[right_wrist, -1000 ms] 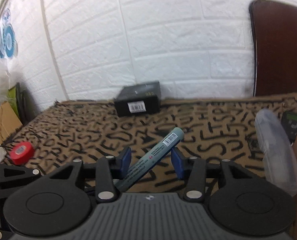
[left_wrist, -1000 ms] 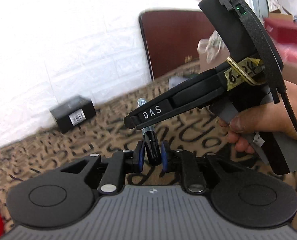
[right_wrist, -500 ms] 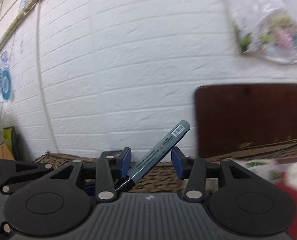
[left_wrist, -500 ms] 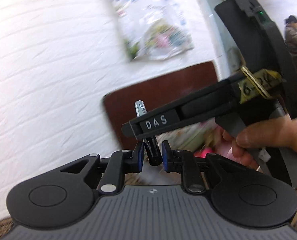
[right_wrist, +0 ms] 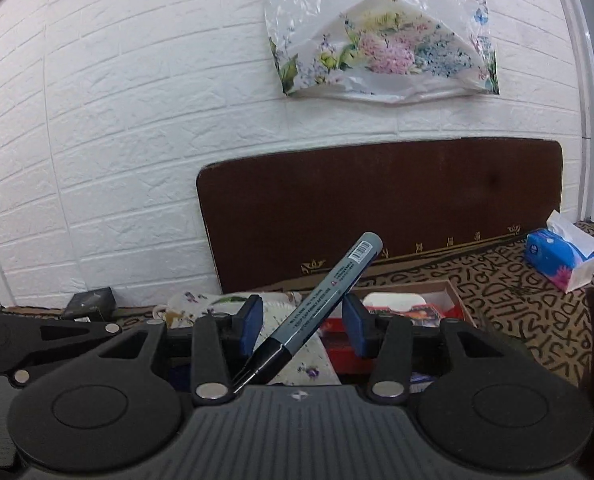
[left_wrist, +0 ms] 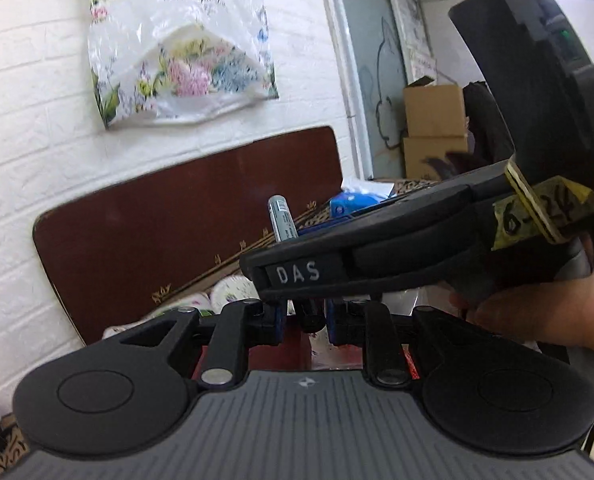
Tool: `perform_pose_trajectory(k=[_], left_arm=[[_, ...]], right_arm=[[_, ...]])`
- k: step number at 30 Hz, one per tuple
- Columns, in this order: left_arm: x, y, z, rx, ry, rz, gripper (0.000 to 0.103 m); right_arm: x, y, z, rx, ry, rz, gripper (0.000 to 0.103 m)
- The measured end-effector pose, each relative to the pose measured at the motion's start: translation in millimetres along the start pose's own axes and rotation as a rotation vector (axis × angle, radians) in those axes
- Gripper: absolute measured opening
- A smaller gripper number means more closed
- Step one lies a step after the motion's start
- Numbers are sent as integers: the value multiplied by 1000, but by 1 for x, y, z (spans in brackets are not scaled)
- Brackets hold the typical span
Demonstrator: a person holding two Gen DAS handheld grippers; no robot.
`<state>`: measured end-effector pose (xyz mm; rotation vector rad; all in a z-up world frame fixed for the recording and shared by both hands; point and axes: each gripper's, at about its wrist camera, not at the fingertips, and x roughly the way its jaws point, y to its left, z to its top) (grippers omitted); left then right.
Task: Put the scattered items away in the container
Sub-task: 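Lift the marker and carry it over the cardboard box with the right gripper, then open the right gripper to drop the marker into the cardboard box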
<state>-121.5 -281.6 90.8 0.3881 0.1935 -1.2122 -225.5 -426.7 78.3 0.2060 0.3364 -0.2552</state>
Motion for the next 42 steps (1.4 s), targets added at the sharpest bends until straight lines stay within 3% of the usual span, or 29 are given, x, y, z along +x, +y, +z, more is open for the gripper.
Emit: perform_pose_trajectory(k=[3,5,16,20,25,27,32,42], left_arm=[[-1,-3,0,6,8,20,21],[-6,-6,0,0,4,32,23],[-14,-11,-4,-25,9,96,47],[-19,-13,-7,-47,31,127,54],[-31,-15,-11,-93,57,166,64],[-35,-13,-11,-125,68,182,72],[-38,-7,-8,-192,95,223,80],[-93,-5,-27,-337,92,289,100]], right_arm=[[4,-5,-7,26,0,0,47],[4,-7,-7,33,-5,-5,55],[-4,-7,-20,29,7,-29,77],[-10,0,-22,22,-10,-36,94],[-20,7,-23,25,-35,-67,103],[-27,10,-23,24,-54,-84,103],[-42,21,-22,4,-76,-104,103],[-85,34,-38,68,-121,-128,103]])
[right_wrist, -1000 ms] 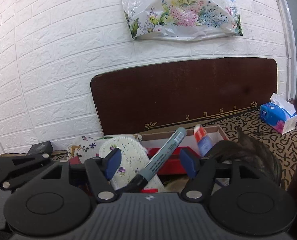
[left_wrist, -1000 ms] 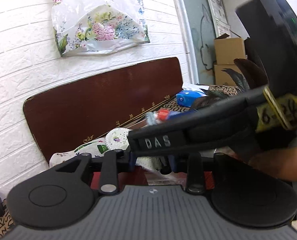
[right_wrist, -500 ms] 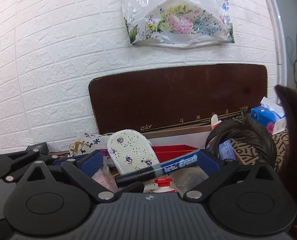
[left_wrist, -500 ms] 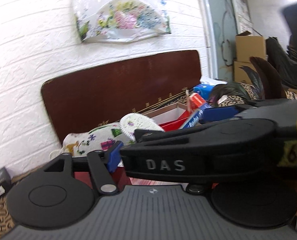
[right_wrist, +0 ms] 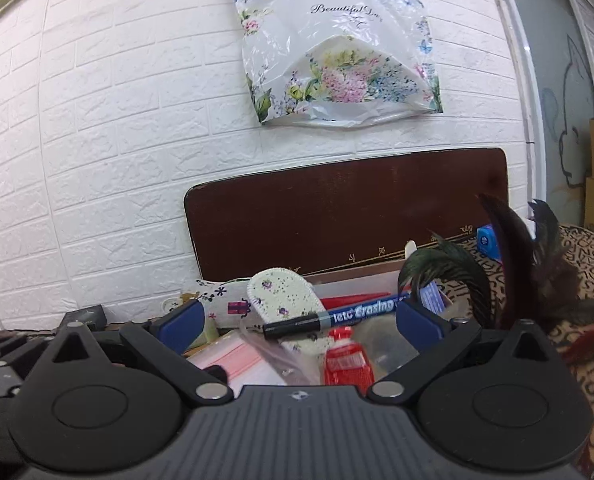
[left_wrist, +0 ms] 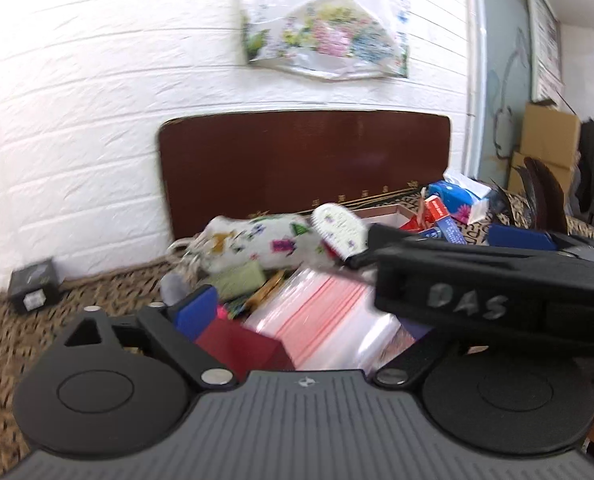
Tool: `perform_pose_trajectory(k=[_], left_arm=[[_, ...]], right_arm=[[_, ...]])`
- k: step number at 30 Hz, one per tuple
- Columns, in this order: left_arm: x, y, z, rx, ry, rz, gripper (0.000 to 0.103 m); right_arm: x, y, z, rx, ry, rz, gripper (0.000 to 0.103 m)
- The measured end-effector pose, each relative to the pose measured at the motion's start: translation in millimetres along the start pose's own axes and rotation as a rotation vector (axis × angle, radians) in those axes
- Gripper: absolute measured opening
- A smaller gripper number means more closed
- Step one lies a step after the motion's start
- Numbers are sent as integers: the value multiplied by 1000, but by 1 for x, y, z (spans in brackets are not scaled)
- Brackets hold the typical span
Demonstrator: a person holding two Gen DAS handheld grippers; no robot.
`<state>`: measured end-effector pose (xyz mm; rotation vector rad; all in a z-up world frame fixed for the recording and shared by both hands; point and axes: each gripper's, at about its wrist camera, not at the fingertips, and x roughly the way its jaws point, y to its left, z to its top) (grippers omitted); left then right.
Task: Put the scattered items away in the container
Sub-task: 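Open the right gripper to drop the marker into the cardboard box, then withdraw both grippers from the cardboard box back over the bed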
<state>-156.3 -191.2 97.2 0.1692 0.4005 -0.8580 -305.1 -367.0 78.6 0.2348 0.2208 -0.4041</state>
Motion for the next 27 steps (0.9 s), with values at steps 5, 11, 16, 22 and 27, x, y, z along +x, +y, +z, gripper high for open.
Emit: perform_pose_trajectory(k=[5,11,16,22,27], left_arm=[[-7,15,-13,-83,49,29,103],[-15,32,-28,-136,89,76,103],[-25,21,-34,-89,91,123,103],[-28,14,-35,-50,41,153,103],[-15,27,-44,-116,127,91,103]], right_arm=[[-14,8,-18,11,13,-10,103],[-31,13,-42,36,14,-30,103],[-50,9,-47,30,10,-24,103],[-55,5,-51,86,-12,-16,103],[-52,6,-60,89,12,1,103]])
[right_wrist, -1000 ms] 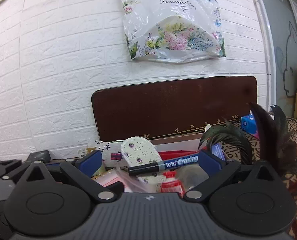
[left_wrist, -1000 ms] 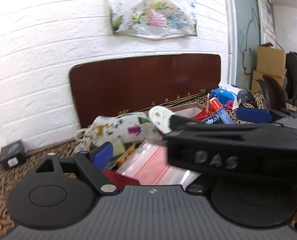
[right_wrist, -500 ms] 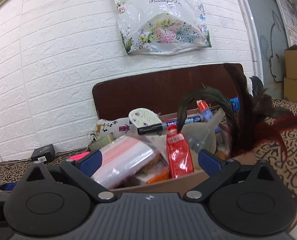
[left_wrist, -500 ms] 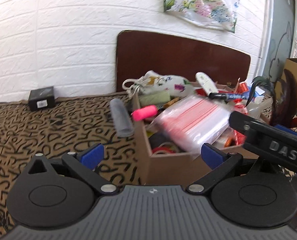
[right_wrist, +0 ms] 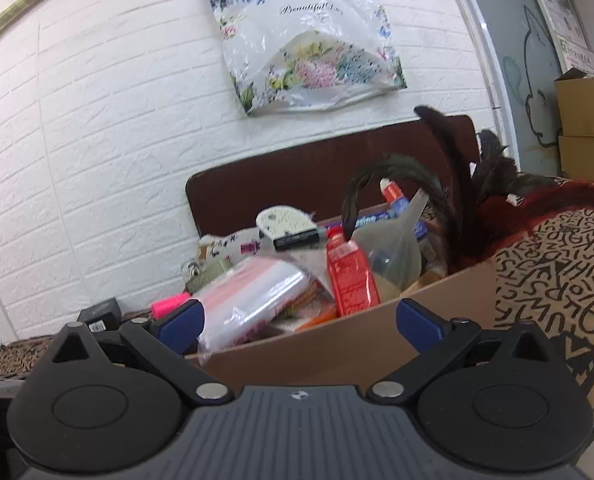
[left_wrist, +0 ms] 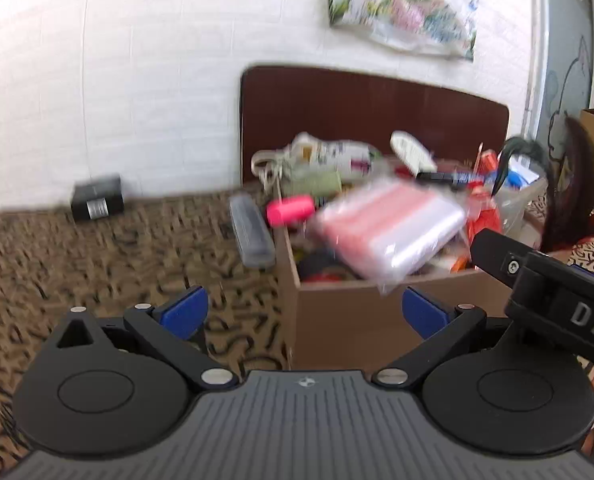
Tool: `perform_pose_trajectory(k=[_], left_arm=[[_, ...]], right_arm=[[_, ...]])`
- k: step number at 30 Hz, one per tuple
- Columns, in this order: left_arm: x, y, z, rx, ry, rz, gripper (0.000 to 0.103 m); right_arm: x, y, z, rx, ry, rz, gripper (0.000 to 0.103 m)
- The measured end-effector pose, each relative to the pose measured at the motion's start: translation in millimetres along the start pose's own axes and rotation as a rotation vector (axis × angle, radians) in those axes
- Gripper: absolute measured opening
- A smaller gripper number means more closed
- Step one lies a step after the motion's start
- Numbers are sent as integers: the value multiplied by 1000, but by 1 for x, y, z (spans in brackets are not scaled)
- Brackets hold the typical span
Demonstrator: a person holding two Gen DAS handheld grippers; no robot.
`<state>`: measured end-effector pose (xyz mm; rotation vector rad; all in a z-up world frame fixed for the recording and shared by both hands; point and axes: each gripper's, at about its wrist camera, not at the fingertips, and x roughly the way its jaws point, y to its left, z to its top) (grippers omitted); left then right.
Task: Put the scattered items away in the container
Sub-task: 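Withdraw both grippers from the cardboard box back over the bed, then lower the right gripper onto the dark red box and close on it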
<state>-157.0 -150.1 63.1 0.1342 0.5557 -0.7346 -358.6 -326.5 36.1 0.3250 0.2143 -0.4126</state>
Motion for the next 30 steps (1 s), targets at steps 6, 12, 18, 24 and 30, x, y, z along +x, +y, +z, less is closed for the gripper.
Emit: perform_pose_trajectory(k=[6,12,18,24,30], left_arm=[[-21,34,-14,104,62,-25,103],[-61,64,-50,204,68,97,103],[-80,108,-89,103,175,130,103],[-63,119,-101,43,241,88,99],[-44,108,-102,135,235,71,100]], right_arm=[[-24,17,-7,-209,24,80,103],[-51,49,-35,-377,136,309,103],[-47,71,-87,-497,310,488,103],[-30,91,-110,-518,361,555,103],[-7,101,-124,-554,393,571,103]])
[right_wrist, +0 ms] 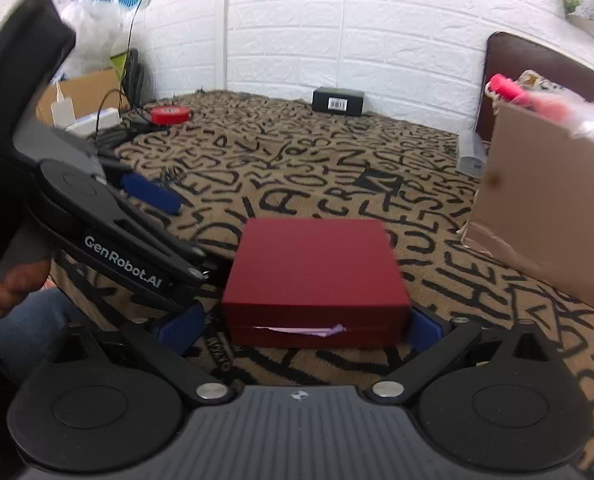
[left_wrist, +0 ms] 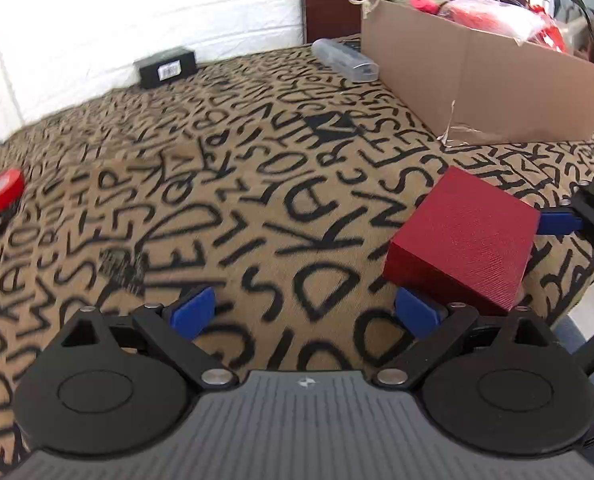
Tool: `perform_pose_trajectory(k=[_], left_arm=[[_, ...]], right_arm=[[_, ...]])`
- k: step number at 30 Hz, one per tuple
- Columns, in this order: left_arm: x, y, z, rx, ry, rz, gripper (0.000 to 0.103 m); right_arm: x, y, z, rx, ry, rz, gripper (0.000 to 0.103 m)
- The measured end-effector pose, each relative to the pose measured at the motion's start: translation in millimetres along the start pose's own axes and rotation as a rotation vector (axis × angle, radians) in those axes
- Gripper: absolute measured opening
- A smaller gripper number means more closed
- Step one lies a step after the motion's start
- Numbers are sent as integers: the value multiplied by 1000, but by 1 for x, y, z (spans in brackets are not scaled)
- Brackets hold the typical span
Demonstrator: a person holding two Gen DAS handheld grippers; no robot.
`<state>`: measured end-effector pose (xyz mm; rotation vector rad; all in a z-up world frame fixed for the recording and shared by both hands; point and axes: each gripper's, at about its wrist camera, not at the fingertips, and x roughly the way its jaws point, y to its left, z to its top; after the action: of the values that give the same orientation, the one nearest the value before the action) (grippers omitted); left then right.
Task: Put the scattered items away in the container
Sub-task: 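Lower the right gripper onto the dark red box and close on it, then carry the dark red box into the cardboard box and open the right gripper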
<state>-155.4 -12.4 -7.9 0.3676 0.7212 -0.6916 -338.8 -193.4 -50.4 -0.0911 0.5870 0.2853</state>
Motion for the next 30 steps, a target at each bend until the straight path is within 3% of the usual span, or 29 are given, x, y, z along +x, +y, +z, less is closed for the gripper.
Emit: perform_pose_trajectory(k=[3,5,11,17,23,30], left_arm=[[2,1,3,3,-17,15,100],[4,2,6,-3,-17,15,99],[-7,-10,16,69,-97,3,96],[-32,-16,42,58,-204,-41,90],[-53,-41,107,105,-387,-39,90],[-15,-88,211,145,-447,-75,90]], right_arm=[[1,-15,-1,80,-16,32,98],[-2,-19,-1,103,-20,18,85],[-17,-24,6,84,-67,-33,85],[-51,-30,25,48,-188,-120,86],[-84,-70,68,43,-331,-225,86],[-96,-166,113,120,-382,-394,85]])
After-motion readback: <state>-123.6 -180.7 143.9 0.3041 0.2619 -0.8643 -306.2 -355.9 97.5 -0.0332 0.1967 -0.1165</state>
